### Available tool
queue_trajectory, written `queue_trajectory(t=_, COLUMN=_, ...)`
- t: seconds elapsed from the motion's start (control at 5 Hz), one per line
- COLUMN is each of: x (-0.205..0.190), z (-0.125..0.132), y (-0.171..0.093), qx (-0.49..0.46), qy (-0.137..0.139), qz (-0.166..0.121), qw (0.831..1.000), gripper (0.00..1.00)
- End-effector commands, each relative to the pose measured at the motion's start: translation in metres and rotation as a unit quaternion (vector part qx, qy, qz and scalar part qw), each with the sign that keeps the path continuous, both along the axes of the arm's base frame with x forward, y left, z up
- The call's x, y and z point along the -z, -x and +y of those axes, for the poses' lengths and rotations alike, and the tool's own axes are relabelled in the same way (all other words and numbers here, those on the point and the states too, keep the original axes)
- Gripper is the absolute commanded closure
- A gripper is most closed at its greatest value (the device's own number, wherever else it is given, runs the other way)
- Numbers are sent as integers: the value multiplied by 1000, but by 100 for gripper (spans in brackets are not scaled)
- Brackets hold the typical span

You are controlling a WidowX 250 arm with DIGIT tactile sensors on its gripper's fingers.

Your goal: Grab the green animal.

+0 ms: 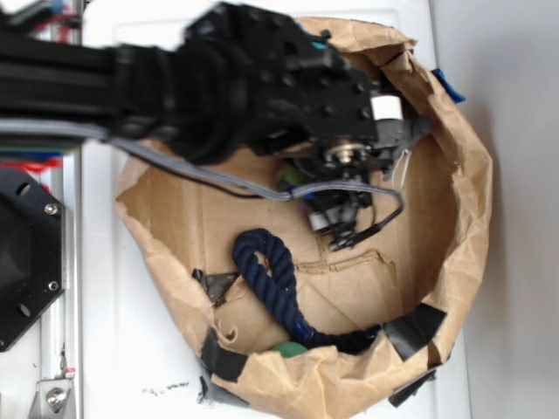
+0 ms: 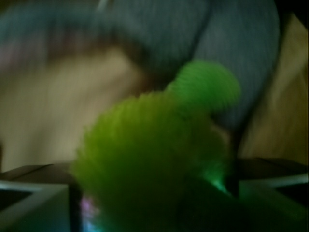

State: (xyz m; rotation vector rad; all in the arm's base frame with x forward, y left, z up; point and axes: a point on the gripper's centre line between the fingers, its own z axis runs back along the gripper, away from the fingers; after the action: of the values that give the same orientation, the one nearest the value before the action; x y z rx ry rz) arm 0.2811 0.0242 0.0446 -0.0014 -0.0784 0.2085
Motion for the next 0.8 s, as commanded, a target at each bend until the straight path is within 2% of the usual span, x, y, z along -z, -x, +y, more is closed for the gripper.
queue_trajectory(t=0.0, x=-112, z=-9, y=19, qx=31, qy=25, qz=-37, qw=999, gripper=100)
queue_trajectory(t=0.2, x=-146, z=-18, y=32, qx=67, qy=27, qz=-16, qw=997, gripper=100)
queue_trajectory(t=0.6, x=-163, z=-30, y=37, qx=111, qy=10, qz=-47, qw=993, gripper=100)
